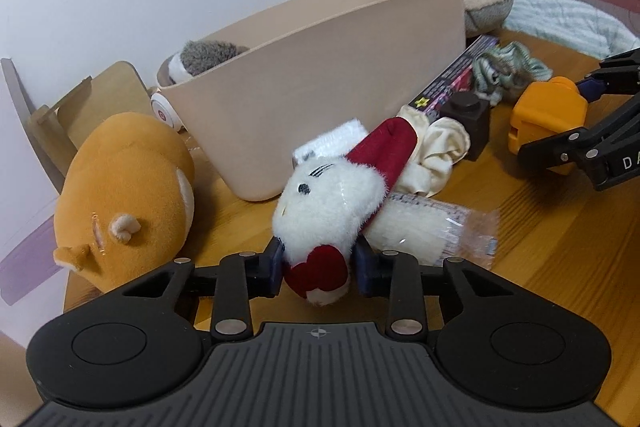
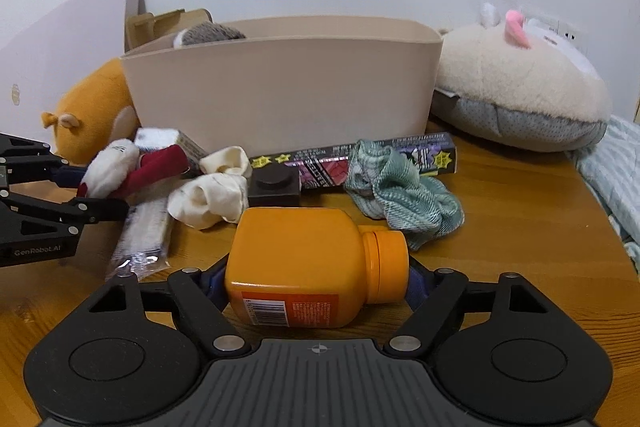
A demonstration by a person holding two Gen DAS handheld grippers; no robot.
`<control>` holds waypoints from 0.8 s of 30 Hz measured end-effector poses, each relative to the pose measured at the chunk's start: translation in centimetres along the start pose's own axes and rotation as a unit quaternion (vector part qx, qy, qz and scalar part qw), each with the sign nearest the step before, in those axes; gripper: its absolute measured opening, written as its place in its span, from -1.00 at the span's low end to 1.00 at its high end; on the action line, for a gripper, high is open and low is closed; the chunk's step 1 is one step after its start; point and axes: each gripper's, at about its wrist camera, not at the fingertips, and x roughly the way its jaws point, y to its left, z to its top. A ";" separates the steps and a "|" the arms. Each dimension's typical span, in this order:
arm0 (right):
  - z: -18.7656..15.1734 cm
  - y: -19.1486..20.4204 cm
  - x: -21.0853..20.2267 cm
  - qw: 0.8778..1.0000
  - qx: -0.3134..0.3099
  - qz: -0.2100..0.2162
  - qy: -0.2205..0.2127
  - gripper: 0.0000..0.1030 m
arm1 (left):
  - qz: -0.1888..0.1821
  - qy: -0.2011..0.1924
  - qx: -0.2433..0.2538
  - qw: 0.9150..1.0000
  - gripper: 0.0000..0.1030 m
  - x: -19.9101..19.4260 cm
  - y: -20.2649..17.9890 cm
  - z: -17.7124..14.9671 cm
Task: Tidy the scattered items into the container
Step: 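Close left tool on the Hello Kitty plush while right tool closes on the orange bottle, then lift the Hello Kitty plush with left tool while right tool carries the bottle over container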
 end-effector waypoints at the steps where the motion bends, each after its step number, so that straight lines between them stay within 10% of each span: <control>1: 0.0 0.0 -0.3 1.000 -0.001 0.002 -0.002 0.51 | 0.000 -0.003 -0.003 1.000 -0.33 -0.3 0.0 0.0; 24: 3.0 -0.2 -7.6 0.996 -0.013 0.009 -0.082 0.51 | 0.023 -0.066 -0.055 0.996 -0.32 -6.3 2.1 2.7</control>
